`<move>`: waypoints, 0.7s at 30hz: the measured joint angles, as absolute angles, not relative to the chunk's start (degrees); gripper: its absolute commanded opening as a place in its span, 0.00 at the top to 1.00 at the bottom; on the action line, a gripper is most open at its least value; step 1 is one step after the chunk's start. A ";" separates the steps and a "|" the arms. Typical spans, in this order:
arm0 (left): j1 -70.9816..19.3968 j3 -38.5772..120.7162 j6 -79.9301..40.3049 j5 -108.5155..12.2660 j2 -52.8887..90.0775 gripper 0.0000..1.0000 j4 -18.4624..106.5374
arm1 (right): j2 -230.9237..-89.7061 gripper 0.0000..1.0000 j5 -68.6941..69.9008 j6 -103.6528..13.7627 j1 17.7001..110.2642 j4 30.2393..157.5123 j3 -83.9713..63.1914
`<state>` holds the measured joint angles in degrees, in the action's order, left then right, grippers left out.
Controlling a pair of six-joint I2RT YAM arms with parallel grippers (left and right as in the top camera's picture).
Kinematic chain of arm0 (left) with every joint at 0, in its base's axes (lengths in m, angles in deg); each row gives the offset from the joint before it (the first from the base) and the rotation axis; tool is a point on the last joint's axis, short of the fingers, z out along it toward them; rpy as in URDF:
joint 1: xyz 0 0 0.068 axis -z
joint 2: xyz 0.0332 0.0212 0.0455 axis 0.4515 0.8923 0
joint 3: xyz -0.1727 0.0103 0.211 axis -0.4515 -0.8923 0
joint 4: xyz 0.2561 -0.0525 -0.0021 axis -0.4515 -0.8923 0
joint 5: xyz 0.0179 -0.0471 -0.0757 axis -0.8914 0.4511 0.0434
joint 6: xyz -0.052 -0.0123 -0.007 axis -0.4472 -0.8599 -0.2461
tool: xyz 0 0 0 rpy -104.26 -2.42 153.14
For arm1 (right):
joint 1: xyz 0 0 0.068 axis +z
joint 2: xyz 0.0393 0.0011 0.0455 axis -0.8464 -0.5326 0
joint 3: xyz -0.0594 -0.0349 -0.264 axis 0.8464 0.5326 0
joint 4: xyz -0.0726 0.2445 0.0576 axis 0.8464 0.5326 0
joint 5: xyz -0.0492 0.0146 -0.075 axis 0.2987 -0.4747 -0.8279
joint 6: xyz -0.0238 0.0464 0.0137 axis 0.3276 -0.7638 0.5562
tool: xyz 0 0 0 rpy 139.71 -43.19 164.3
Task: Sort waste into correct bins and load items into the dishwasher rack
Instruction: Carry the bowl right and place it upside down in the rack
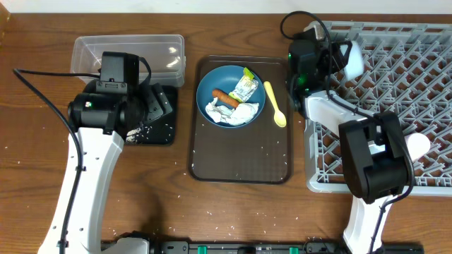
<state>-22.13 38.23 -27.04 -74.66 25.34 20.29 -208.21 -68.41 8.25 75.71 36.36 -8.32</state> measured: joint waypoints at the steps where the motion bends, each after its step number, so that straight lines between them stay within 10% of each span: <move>1: -22.15 38.23 -27.04 -74.68 25.34 0.09 20.31 | -208.21 0.30 -68.41 8.23 75.99 36.34 -8.32; 21: -22.13 38.23 -27.04 -74.66 25.34 0.08 20.27 | -201.11 0.03 -60.37 -2.87 84.23 48.82 -8.32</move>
<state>-22.13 38.23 -27.04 -74.66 25.34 20.27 -201.11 -60.37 -2.87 84.23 48.82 -8.32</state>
